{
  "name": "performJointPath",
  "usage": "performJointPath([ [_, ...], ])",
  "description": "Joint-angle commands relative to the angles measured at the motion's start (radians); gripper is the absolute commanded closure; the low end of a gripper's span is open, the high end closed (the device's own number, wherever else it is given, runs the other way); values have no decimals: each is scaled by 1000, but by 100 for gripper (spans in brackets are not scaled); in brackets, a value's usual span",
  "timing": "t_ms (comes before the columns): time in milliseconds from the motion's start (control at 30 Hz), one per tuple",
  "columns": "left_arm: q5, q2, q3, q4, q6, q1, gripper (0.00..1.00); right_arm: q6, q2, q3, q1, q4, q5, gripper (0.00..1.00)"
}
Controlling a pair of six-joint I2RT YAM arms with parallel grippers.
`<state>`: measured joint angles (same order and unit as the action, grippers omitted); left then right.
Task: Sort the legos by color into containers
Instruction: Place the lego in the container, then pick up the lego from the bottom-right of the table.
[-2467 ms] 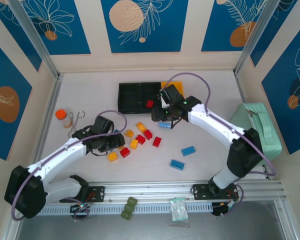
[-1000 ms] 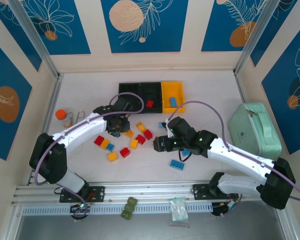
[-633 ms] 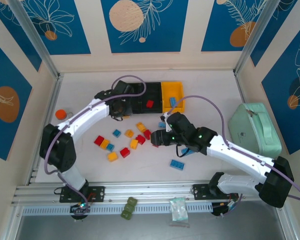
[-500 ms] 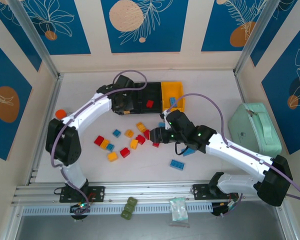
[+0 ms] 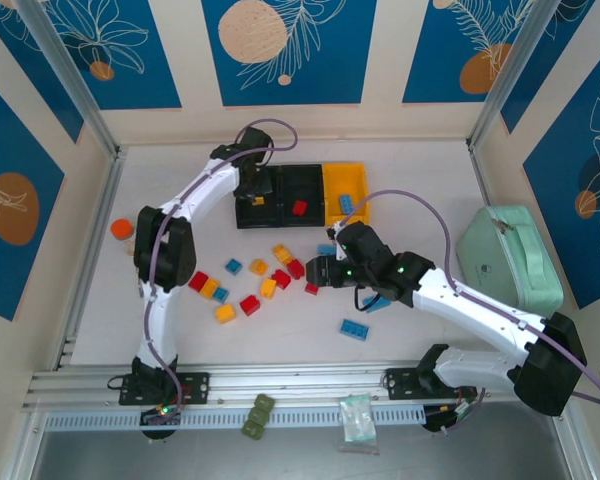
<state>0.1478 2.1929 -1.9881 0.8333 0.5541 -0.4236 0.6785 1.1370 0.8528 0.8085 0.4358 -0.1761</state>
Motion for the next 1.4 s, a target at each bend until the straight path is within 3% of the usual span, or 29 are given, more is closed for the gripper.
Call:
performJointPath([
  [0, -27, 59, -85, 60, -26, 11, 72, 19, -29, -18, -13, 19, -5, 40],
  [100, -22, 93, -127, 80, -28, 11, 70, 21, -33, -21, -20, 23, -6, 41],
  [267, -30, 91, -135, 90, -26, 11, 55, 20, -33, -17, -27, 26, -6, 40],
  [467, -34, 6, -80, 90, -33, 9, 50, 16, -35, -1, -29, 43, -12, 40],
  [733, -113, -315, 289, -69, -38, 5, 44, 21, -57, 4, -41, 118, -40, 38],
  [1033, -279, -629, 665, -181, -70, -18, 42, 78, -79, 2, -79, 247, -89, 35],
  [1367, -410, -854, 991, -348, -8, -160, 40, 211, -89, -43, -228, 447, -142, 29],
])
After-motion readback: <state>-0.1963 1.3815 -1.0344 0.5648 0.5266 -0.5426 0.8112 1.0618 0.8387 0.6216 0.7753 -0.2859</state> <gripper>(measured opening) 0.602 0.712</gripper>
